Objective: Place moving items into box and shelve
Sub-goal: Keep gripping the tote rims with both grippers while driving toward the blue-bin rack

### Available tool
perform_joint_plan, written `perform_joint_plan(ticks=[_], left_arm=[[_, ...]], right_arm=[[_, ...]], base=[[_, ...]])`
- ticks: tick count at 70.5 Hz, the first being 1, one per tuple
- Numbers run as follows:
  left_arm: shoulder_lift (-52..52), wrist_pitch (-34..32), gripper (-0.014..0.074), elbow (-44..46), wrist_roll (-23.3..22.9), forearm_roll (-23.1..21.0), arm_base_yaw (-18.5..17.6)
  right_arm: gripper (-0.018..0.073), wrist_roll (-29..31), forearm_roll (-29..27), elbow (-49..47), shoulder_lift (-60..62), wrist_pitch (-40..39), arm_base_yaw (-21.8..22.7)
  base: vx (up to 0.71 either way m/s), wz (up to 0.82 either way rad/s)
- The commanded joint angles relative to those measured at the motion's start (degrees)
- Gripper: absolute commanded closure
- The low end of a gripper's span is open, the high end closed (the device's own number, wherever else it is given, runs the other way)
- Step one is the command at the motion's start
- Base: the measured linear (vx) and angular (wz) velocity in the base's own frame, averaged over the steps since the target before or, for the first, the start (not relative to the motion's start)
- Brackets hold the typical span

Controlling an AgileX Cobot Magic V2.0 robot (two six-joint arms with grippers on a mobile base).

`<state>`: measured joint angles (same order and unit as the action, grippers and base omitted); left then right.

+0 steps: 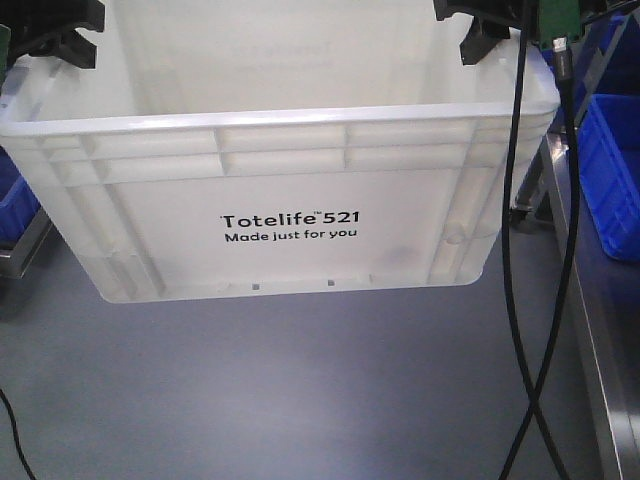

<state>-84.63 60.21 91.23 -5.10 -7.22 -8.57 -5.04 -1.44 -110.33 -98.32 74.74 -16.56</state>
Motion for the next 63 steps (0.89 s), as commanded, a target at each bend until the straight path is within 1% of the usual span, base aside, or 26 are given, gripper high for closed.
perform_joint_plan(ticks=[1, 33, 63], left_arm=[[2.9, -6.6, 0.0613, 2.5, 1.4, -0.6, -0.3], [2.9, -6.6, 0.0613, 2.5, 1.4, -0.6, -0.3], [2.9, -6.6, 0.0613, 2.5, 1.4, -0.6, -0.3]], right_arm=[[0.0571, 0.9, 0.6, -2.4, 3.9, -4.2, 0.3], [0.0571, 0.9, 0.6, -2.4, 3.9, -4.3, 0.3], [0.0571, 0.9, 0.5, -2.4, 3.9, -4.4, 0.3]], base=[[0.37, 0.07], [0.39, 0.01], [0.42, -0.27]])
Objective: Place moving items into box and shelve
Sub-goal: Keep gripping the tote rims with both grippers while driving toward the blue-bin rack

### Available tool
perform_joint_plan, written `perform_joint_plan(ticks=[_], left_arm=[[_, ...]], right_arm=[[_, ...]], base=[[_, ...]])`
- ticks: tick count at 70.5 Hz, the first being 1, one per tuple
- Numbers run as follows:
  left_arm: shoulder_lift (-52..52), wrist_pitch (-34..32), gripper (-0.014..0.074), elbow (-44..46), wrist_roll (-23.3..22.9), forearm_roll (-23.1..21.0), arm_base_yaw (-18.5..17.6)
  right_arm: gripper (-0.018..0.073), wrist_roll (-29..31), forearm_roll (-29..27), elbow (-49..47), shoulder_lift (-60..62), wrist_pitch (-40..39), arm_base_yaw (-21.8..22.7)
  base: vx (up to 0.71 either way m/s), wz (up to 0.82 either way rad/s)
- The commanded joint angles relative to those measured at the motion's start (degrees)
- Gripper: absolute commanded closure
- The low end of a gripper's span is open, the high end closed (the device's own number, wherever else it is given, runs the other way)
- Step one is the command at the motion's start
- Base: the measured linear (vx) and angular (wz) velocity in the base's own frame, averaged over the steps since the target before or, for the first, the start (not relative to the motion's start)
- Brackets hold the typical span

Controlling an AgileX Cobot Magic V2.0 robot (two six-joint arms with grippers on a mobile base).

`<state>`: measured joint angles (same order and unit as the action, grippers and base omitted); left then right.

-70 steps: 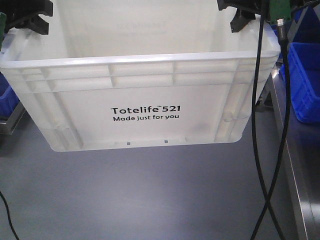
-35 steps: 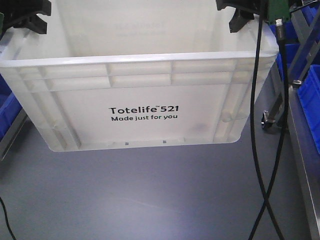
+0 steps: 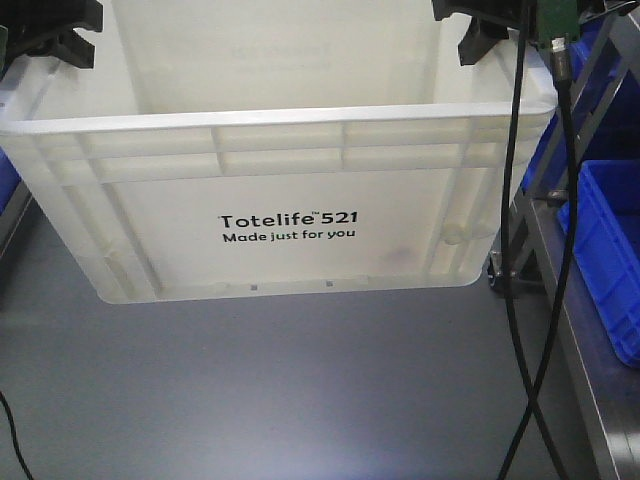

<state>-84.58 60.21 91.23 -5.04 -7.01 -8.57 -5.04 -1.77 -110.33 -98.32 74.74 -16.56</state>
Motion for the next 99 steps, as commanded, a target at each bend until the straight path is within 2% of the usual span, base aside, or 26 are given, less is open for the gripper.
perform_joint_plan(ticks=[1, 34, 99], left_arm=[[2.8, -6.6, 0.0613, 2.5, 1.4, -0.8, -0.3], [2.8, -6.6, 0.0613, 2.5, 1.4, -0.8, -0.3], [2.8, -6.6, 0.0613, 2.5, 1.4, -0.9, -0.3]], right_arm=[[0.0571, 0.9, 0.8, -2.4, 3.9, -4.4, 0.3], [0.0571, 0.9, 0.9, -2.4, 3.9, -4.4, 0.3], [0.0571, 0.9, 0.9, -2.4, 3.9, -4.4, 0.3]], base=[[0.43, -0.29], [0.46, -0.16], [0.49, -0.01]])
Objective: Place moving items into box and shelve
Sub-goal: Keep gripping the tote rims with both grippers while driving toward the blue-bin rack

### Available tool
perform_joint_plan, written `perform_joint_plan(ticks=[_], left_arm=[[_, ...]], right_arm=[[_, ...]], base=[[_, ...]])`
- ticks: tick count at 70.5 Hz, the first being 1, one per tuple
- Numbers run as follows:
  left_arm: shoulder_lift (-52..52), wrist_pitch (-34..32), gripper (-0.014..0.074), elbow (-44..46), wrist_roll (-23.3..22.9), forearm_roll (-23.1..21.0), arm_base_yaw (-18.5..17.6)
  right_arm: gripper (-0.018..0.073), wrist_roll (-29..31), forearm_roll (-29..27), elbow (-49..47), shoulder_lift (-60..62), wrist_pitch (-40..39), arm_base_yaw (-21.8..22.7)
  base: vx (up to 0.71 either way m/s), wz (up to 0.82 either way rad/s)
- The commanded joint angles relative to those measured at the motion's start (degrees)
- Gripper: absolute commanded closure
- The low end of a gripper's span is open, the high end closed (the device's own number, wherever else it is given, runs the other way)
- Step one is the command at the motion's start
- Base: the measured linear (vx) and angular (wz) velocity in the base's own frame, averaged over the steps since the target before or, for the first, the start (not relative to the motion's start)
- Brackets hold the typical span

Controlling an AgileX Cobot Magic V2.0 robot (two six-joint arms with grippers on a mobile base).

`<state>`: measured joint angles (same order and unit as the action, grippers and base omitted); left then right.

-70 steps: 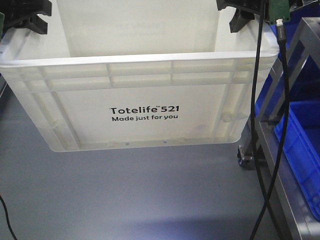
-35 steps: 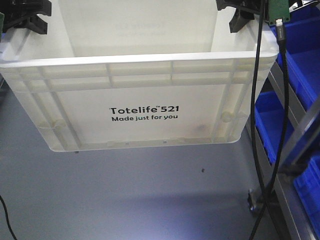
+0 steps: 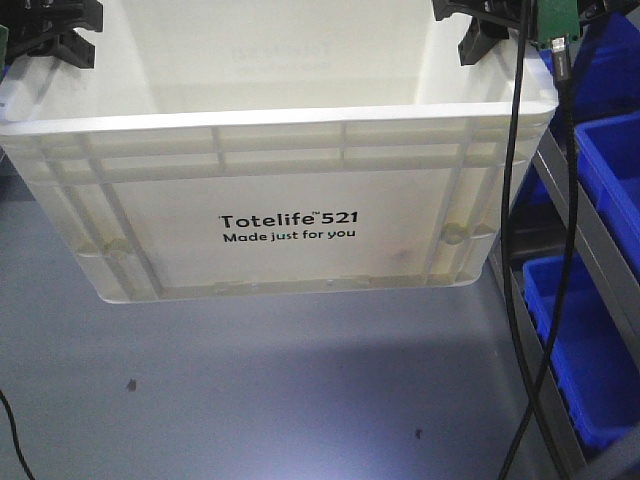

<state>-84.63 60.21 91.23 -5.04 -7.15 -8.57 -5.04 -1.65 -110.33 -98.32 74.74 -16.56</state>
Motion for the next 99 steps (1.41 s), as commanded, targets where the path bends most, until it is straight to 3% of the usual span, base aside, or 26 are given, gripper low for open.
perform_joint_plan(ticks=[1, 56, 99], left_arm=[[2.9, -6.6, 0.0613, 2.5, 1.4, -0.7, -0.3], [2.9, -6.6, 0.0613, 2.5, 1.4, -0.7, -0.3], [2.9, -6.6, 0.0613, 2.5, 1.4, -0.7, -0.3]], right_arm=[[0.0571, 0.9, 0.8, -2.4, 3.9, -4.4, 0.3], [0.0571, 0.9, 0.8, -2.4, 3.9, -4.4, 0.3], [0.0571, 0.9, 1.0, -2.4, 3.9, -4.4, 0.3]], base=[[0.46, -0.01], [0.43, 0.10], [0.38, 0.39]])
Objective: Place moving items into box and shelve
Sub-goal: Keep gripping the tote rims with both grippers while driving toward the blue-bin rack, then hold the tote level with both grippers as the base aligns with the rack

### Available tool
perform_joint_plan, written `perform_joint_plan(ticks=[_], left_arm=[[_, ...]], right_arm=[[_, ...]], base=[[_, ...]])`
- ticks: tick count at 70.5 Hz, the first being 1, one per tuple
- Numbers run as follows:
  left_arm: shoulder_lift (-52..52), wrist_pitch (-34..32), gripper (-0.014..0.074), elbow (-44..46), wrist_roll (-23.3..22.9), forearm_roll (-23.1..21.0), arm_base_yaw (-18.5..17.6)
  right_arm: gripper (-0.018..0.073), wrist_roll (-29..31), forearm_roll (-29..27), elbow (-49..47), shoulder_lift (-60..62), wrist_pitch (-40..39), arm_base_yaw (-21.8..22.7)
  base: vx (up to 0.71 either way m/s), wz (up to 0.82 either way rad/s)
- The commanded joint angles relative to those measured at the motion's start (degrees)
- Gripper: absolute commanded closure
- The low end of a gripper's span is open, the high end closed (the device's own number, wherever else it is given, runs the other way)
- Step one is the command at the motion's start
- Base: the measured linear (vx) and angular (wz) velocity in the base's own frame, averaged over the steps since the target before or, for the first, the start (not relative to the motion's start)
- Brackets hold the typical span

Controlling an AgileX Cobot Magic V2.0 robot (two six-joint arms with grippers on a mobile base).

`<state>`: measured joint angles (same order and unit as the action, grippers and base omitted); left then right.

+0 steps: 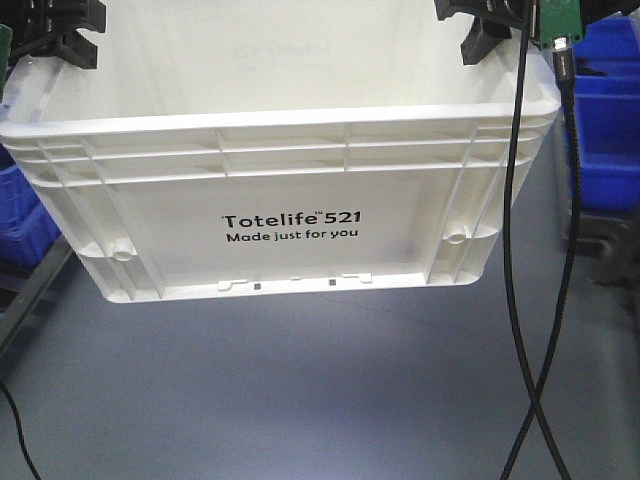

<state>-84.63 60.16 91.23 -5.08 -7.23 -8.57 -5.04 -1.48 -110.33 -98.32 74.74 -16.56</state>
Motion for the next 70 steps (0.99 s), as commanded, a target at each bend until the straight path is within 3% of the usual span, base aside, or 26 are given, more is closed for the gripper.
perform_joint_plan(ticks=[1, 70], left_arm=[[2.9, -6.6, 0.0613, 2.5, 1.4, -0.6, -0.3], [2.9, -6.6, 0.0613, 2.5, 1.4, -0.6, -0.3]], right_arm=[[0.0571, 0.9, 0.8, -2.4, 3.9, -4.4, 0.3], [0.0571, 0.9, 0.8, -2.4, 3.9, -4.4, 0.3]], base=[[0.32, 0.51], [0.20, 0.59]])
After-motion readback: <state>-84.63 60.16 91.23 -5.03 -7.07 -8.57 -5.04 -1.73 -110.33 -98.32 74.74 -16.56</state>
